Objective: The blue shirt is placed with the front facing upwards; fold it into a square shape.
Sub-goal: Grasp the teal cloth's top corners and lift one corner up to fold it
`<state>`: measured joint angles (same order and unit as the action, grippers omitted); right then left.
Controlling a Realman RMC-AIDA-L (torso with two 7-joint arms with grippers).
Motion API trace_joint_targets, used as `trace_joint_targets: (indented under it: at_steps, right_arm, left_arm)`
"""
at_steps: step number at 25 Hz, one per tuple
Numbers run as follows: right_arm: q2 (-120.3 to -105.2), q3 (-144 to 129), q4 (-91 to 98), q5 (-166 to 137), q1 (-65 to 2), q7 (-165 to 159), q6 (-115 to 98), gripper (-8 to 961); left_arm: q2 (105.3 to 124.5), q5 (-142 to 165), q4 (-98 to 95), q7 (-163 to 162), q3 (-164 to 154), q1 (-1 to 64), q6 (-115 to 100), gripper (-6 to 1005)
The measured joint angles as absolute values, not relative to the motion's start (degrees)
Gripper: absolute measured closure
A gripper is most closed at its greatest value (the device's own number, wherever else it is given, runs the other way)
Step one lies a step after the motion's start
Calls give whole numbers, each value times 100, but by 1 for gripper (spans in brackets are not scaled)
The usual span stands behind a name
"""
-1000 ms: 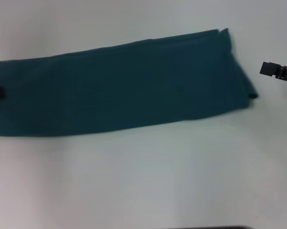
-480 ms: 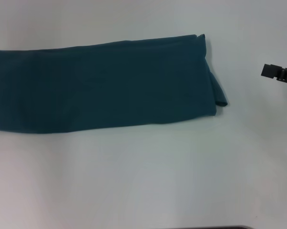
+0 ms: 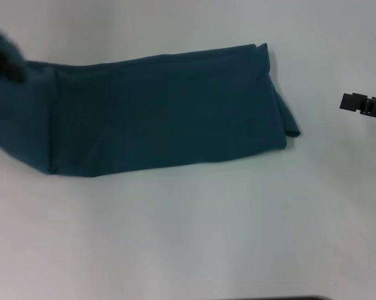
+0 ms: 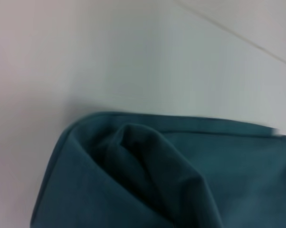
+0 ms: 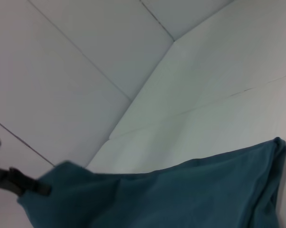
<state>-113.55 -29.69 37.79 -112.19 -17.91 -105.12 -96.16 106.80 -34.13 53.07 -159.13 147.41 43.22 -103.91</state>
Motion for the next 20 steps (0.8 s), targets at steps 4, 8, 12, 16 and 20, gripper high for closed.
trace_joint_targets:
  at_steps: [4,8,12,16,20]
  right_arm:
    - [-11355,-2971,3779,-11224,-1797,-10507,-9620,113]
    - [-11355,-2971,3779,-11224,-1801,-10508,-9628,113]
    - [-11360,-2971,3779,-11224,-1810,-10509,-9614,113]
    - [-11380,-2977,3779,-11224,-1834,-10510,-9608,113]
    - [-11395,-2979,3779,-11225,-1861,-10511,-9603,113]
  left_arm:
    - [10836,-3782,5391,-16040,14762,4716,-10723,941]
    - [11000,-4137,5420,-16185,14737,5128,-10817,941]
    - [11258,-4194,5383,-16230,14658,5497,-10671,941]
    - [11611,-4197,5277,-16270,14334,5680,-10189,941]
    - [11882,-4200,4901,-16272,14001,5780,-9613,941]
